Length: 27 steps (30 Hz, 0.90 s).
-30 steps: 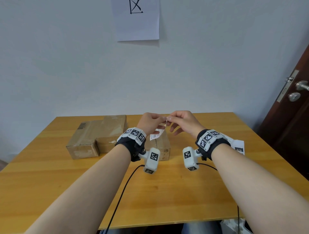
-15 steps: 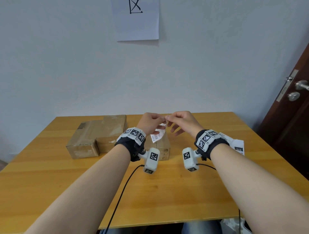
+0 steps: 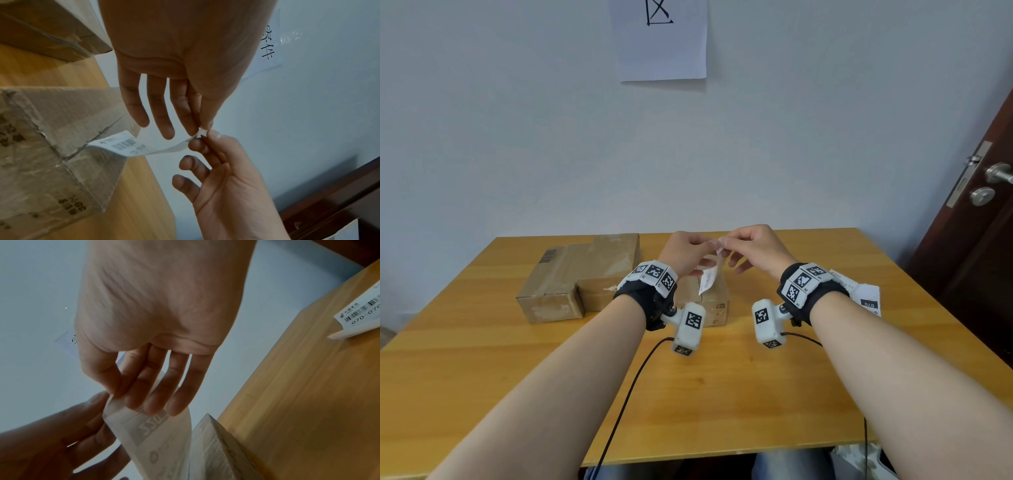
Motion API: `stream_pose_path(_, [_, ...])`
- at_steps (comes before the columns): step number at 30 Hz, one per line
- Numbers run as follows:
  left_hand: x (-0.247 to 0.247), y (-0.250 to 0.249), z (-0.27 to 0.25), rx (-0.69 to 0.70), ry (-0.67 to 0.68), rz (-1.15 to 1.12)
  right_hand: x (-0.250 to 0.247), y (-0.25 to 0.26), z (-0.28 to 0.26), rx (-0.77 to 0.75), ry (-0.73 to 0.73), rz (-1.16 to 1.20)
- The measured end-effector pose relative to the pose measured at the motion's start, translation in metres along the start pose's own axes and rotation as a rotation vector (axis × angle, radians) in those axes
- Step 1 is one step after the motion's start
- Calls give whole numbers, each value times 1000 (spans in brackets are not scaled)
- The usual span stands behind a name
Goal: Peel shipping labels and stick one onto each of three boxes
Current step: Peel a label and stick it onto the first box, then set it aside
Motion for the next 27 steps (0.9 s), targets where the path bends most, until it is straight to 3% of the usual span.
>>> stream_pose_path(27, [-8,7,-1,-41,-65,-93,-10,-6,-2,134,-143,2])
Point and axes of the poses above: each hand's wrist, its own z-axis towards the middle knuckle, its own x-axis out of the palm, y = z × x, the point moved 2 cm from there along z, towards the middle knuckle, and after that the axes turned 2 degrees about -x, right-handed, at the moved point
